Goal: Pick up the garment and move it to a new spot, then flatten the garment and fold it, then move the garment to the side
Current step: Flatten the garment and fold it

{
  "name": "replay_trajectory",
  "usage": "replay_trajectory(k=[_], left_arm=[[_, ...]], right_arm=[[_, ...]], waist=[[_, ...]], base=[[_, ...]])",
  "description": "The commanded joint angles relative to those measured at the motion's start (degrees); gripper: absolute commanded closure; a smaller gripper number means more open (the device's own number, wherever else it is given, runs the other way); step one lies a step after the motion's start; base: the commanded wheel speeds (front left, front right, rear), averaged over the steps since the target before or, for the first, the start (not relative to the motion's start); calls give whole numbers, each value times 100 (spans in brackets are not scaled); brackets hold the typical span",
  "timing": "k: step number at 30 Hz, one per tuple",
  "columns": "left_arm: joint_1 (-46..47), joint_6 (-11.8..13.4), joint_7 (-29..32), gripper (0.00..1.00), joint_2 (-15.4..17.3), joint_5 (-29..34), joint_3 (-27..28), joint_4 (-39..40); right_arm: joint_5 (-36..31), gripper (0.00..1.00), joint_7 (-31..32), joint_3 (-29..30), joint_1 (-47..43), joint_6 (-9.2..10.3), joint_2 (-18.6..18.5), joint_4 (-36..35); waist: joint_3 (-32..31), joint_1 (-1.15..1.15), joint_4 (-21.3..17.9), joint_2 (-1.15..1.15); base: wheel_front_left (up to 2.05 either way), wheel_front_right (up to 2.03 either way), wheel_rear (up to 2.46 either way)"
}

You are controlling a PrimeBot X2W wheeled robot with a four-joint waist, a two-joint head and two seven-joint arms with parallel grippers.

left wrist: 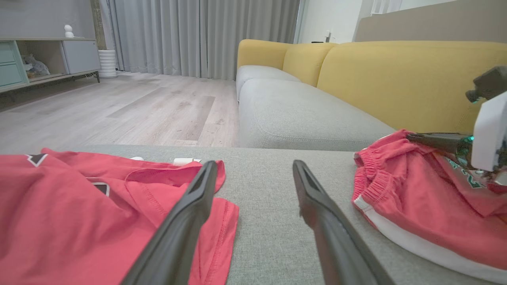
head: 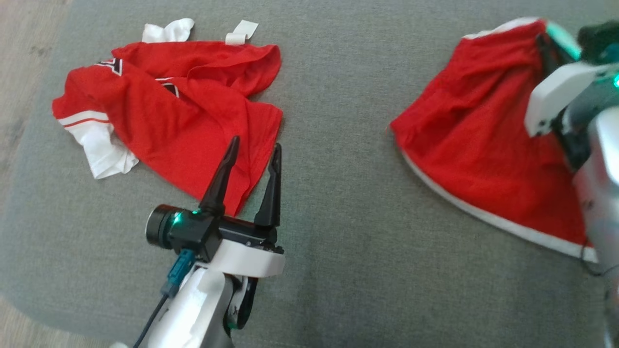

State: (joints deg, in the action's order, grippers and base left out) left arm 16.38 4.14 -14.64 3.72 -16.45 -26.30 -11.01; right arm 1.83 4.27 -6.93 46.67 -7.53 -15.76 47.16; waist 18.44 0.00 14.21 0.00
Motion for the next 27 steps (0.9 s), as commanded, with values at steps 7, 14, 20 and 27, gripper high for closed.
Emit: replay_trajectory(k=[7, 14, 20, 27], left_arm=[[273, -54, -36, 0, -42, 82, 105, 122], [273, -37, -36, 0, -64, 99, 160, 85], [175, -48, -36, 0, -34, 146, 367, 70], [-93, -56, -36, 0, 106, 176, 636, 93]], right_arm=[[-220, 68, -189, -225, 707, 4, -382, 548], [-327, 0, -639, 23, 920, 4, -322, 1097], [-38, 0, -1544, 275, 687, 4, 252, 953], [356, 0, -1910, 400, -383, 4, 908, -225]], waist=[[131, 0, 166, 0], [22, 0, 95, 0], [-364, 0, -264, 0], [-927, 0, -877, 0]], base=[[0, 0, 0], [0, 0, 0], [0, 0, 0], [0, 0, 0]])
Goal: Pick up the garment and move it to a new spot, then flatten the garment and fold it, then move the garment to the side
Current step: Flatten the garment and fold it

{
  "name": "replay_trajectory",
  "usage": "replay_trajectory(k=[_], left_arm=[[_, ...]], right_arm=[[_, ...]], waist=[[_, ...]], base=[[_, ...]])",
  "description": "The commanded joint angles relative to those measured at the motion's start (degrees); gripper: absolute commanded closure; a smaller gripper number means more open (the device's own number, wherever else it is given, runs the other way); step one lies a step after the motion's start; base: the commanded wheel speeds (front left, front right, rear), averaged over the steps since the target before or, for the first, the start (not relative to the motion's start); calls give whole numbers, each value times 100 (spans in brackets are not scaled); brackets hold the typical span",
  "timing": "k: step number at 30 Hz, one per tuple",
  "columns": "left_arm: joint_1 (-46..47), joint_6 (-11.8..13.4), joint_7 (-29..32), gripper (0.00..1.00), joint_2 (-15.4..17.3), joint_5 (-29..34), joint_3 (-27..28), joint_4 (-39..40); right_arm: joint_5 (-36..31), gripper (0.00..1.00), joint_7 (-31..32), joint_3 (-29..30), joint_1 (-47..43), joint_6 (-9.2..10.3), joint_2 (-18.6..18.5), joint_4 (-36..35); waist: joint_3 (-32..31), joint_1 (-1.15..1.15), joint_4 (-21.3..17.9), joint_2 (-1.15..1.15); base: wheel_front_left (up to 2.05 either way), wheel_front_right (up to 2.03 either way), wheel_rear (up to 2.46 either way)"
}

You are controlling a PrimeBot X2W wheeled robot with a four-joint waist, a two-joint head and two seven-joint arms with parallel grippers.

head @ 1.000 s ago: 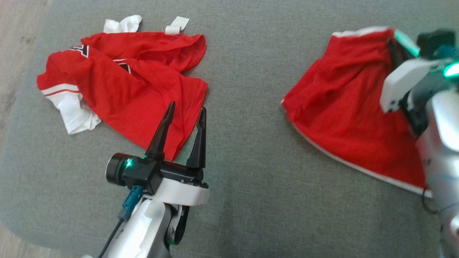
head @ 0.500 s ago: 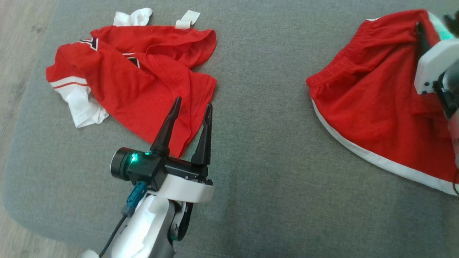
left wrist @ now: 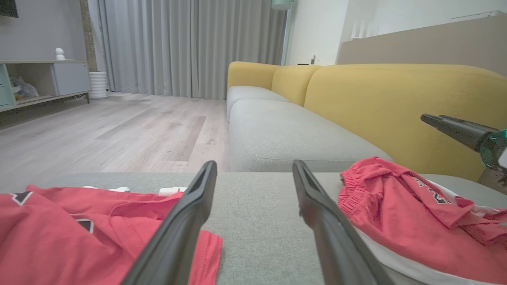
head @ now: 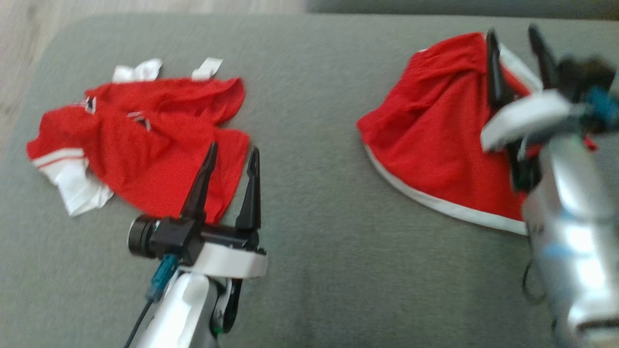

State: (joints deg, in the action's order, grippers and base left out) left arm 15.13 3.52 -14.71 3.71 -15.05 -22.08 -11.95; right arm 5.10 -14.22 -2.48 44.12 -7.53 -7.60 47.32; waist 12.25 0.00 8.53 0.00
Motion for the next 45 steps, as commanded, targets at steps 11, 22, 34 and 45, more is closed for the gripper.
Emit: replay_trajectory(k=[11, 22, 34, 45], left_arm=[[-548, 11, -29, 0, 219, 35, 656, 187], [-924, -147, -29, 0, 109, 324, 998, 426], [-538, -331, -29, 0, -2, 579, 919, 334], [-355, -409, -29, 0, -45, 621, 915, 221]], right_arm=[[90, 0, -76, 239, -3044, 4, 466, -2855], [348, 0, -77, 104, -3887, 4, 471, -3567], [70, 0, 515, 767, -3397, 4, 471, -2420], [36, 0, 540, 669, -3096, 4, 472, -1611]], waist=[[-817, 0, -1074, 0], [-688, 0, -1285, 0], [-102, 0, -1121, 0], [5, 0, -993, 0]], base=[[0, 0, 0], [0, 0, 0], [0, 0, 0], [0, 0, 0]])
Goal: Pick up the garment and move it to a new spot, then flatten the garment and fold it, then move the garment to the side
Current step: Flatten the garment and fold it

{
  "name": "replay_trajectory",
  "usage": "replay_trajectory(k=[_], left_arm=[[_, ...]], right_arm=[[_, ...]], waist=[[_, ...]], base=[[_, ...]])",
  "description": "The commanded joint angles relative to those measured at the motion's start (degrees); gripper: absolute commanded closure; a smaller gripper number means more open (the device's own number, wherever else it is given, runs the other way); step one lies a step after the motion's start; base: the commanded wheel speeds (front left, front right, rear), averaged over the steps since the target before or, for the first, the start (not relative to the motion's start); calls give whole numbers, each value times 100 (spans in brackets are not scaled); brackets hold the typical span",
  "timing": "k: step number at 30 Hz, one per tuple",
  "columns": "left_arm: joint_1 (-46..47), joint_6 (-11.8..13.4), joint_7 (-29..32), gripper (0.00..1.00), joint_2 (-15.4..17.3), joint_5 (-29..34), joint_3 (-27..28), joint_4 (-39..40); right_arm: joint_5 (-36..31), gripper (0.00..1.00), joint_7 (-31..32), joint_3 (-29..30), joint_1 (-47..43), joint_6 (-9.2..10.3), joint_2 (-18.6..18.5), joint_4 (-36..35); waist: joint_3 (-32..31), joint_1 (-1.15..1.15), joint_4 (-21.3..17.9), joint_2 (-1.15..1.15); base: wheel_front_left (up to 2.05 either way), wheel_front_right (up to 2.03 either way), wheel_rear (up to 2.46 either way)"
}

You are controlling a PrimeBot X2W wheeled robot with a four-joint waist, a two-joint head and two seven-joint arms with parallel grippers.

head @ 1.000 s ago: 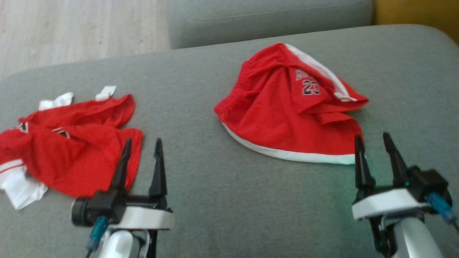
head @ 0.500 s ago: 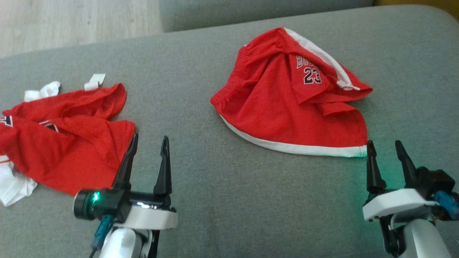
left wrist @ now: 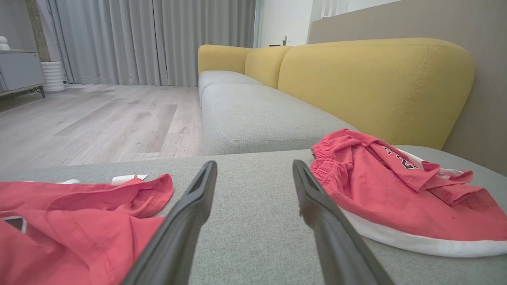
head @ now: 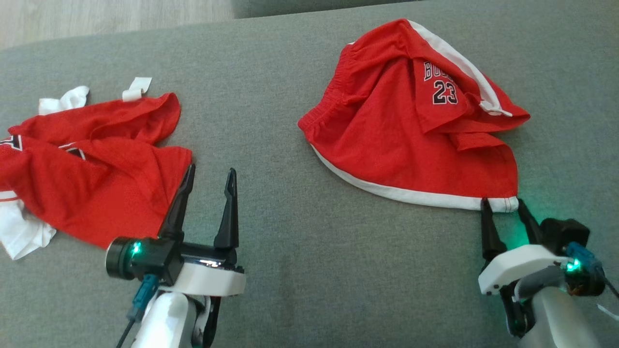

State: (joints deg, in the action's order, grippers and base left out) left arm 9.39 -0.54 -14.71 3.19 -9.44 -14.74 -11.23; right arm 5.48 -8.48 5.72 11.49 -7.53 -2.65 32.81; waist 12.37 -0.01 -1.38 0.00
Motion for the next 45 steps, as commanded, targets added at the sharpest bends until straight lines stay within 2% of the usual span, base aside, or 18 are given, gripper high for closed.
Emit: replay_trajectory(k=[1, 2, 3, 4, 5, 11, 16, 25, 31, 37, 45], left_arm=[[219, -5, -29, 0, 4, 63, 193, 138], [219, -6, -29, 0, 3, 65, 203, 127], [220, -6, -29, 0, 1, 68, 212, 118], [219, -5, -29, 0, -1, 70, 219, 109], [214, -3, -29, 0, -3, 72, 227, 101], [150, -21, -29, 0, -10, 90, 268, 43], [285, -167, -29, 0, 32, 262, 97, -192], [1526, -590, 577, 0, 221, 799, -843, -1544], [2392, -681, 934, 0, 295, 799, -1371, -2532], [2915, -691, 811, 0, 325, 646, -1656, -3139], [3529, -693, 325, 0, 286, 219, -2193, -3805]], right_arm=[[0, 0, -50, -164, 175, 4, -23, -108], [0, 0, -63, -178, 183, 4, -23, -60], [7, 20, -74, -195, 192, 4, -23, -15], [4, 74, -91, -217, 203, 4, -23, 18], [-13, 100, -122, -232, 216, 4, -23, 33], [-253, 100, -188, -41, 235, 4, -23, 36], [-360, 100, -109, 257, 212, 4, -23, -112], [-80, 100, 128, 93, 423, 4, -23, -285], [151, 100, 178, -168, 667, 4, -23, -241], [240, 100, 116, -260, 777, 4, -23, -239], [218, 100, 72, -288, 829, 4, -23, -245]], waist=[[-22, 1, -4, 0], [-37, 1, -8, 0], [-52, 1, -13, 0], [-70, 1, -21, 0], [-90, 1, -33, 0], [-183, 1, -171, 0], [-151, 1, -292, 0], [116, 1, -603, 0], [390, 1, -807, 0], [553, 1, -873, 0], [701, 1, -904, 0]], base=[[0, 0, 0], [0, 0, 0], [0, 0, 0], [0, 0, 0], [0, 0, 0], [0, 0, 0], [0, 0, 0], [0, 0, 0], [0, 0, 0], [0, 0, 0], [0, 0, 0]])
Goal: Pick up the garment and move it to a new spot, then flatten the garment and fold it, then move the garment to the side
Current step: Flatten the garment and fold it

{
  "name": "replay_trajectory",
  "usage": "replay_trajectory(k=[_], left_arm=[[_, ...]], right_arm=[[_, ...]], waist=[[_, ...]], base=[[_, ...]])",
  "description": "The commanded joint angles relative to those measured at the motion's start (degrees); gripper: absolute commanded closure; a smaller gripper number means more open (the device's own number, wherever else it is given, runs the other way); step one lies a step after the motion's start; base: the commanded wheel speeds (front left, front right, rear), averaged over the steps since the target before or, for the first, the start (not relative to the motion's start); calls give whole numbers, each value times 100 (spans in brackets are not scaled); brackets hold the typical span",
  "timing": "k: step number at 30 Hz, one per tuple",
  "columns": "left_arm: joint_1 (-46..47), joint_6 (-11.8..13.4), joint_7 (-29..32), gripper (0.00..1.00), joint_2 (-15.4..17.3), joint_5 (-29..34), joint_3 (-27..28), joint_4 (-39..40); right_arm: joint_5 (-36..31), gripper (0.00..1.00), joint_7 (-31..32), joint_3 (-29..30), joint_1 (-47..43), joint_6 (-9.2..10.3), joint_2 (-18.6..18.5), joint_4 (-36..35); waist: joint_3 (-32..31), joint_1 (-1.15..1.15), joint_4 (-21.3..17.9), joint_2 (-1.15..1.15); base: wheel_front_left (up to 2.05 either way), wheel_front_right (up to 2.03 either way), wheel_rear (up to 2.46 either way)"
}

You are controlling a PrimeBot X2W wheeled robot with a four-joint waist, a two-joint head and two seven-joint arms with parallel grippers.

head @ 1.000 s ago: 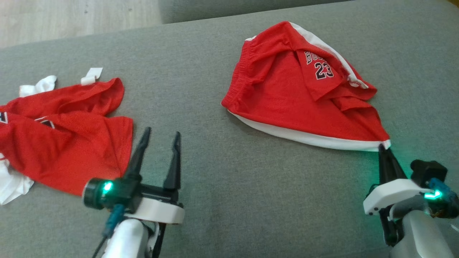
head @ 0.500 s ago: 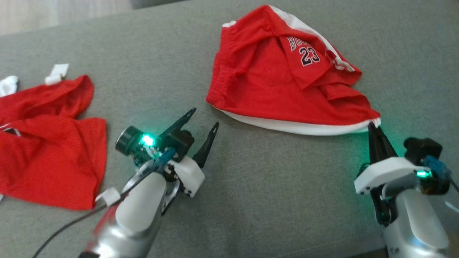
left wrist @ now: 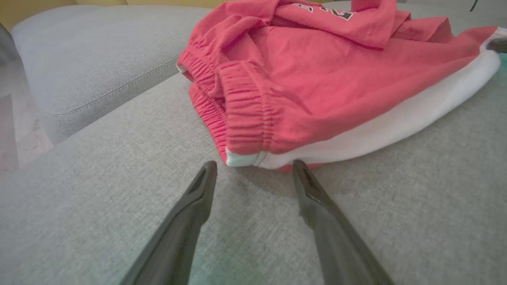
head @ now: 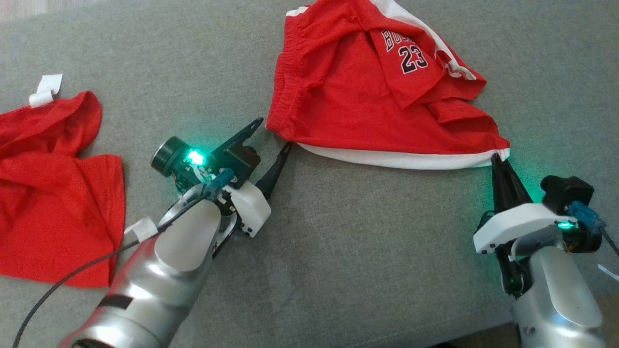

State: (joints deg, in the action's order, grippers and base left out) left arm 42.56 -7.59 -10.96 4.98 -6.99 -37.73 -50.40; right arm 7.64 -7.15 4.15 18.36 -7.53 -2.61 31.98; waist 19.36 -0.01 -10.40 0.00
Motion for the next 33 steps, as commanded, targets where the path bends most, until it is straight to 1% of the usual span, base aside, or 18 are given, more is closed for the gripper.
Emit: replay_trajectory(k=[1, 10, 11, 12, 13, 14, 20, 25, 29, 33], left_arm=[[267, 11, -98, 0, 110, -67, 56, 70], [566, 10, -306, 0, 56, -376, -441, -190], [589, 10, -317, 3, 51, -427, -500, -210], [615, 10, -327, 47, 50, -472, -559, -224], [640, 10, -338, 78, 53, -514, -612, -235], [662, 10, -347, 100, 59, -553, -665, -243], [709, 10, -385, 100, 135, -716, -994, -269], [631, 10, -396, 100, 242, -887, -1244, -227], [572, 10, -399, 100, 457, -1000, -1405, -115], [650, 10, -312, 100, 787, -1168, -1551, 97]], right_arm=[[-5, 100, -60, -129, 145, 4, -27, -165], [-83, 100, -40, -67, 159, 4, -27, -215], [-87, 100, -38, -63, 162, 4, -27, -221], [-90, 100, -37, -60, 167, 4, -27, -226], [-94, 100, -36, -57, 170, 4, -27, -230], [-99, 100, -35, -54, 175, 4, -27, -233], [-129, 100, -73, 11, 184, 4, -27, -246], [-102, 100, -169, -8, 212, 4, -27, -389], [-119, 100, -134, -70, 270, 4, -27, -612], [-64, 100, 25, -174, 422, 4, -27, -986]], waist=[[12, 1, -5, 0], [85, 1, 1, 0], [93, 1, 2, 0], [100, 1, 4, 0], [106, 1, 6, 0], [112, 1, 8, 0], [64, 1, 89, 0], [-191, 1, 215, 0], [-503, 1, 307, 0], [-840, 1, 382, 0]], base=[[0, 0, 0], [0, 0, 0], [0, 0, 0], [0, 0, 0], [0, 0, 0], [0, 0, 0], [0, 0, 0], [0, 0, 0], [0, 0, 0], [0, 0, 0]])
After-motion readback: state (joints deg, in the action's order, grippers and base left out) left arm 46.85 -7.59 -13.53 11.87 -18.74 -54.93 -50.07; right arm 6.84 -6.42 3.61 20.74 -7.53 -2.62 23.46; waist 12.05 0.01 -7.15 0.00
